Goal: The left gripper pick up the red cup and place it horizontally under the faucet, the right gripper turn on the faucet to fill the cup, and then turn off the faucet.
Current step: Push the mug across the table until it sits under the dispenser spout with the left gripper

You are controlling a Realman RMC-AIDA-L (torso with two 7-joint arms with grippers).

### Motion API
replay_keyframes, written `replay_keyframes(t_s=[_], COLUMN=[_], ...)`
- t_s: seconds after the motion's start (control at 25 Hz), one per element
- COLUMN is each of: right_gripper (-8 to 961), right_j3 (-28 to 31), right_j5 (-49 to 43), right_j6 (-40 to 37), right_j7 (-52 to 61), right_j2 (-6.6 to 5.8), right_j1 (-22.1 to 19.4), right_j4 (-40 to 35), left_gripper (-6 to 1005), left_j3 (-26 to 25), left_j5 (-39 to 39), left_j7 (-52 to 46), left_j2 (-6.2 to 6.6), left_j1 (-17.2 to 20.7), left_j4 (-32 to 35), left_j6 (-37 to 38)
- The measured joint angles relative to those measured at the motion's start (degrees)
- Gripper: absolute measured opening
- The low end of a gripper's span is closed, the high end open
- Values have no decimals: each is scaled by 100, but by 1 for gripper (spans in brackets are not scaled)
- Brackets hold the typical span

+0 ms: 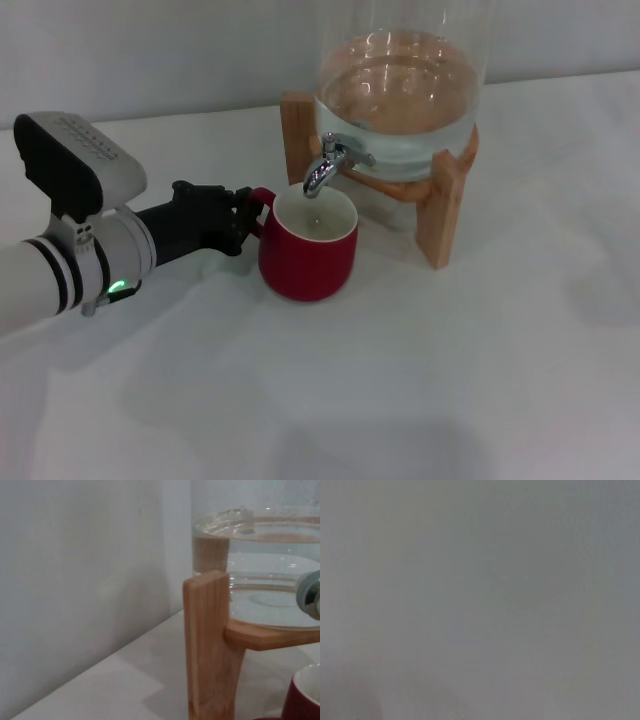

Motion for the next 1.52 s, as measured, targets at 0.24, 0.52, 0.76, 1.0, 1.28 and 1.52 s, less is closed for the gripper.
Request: replay_keyframes(t_s=[0.24,0.52,0.76,1.0,1.28,1.52], right_gripper=[723,723,723,723,723,723], right_j3=[9,9,8,8,9,9], right_j5=[50,76,79,79,79,79], right_j6=[0,0,-2,-10,-3,0], right_j7=[-4,-37,-44,-44,-44,-44], right_j2=[-1,-1,-1,-1,-1,-1], right_j1=[-17,1,3,1,1,1], right_j4=[8,10,8,4,0,-35], left_gripper=[129,128,123,117,114,111], left_j3=[8,290,317,327,347,417], left_j5=[0,-11,-11,-10,20,6], left_j7=[22,15,9,-96,-220,-234], left_j2=[0,-7,-7,-4,6,7], left_j1=[177,265,273,274,272,276], left_j4=[285,434,465,466,430,427], left_j6=[65,282,320,395,422,422])
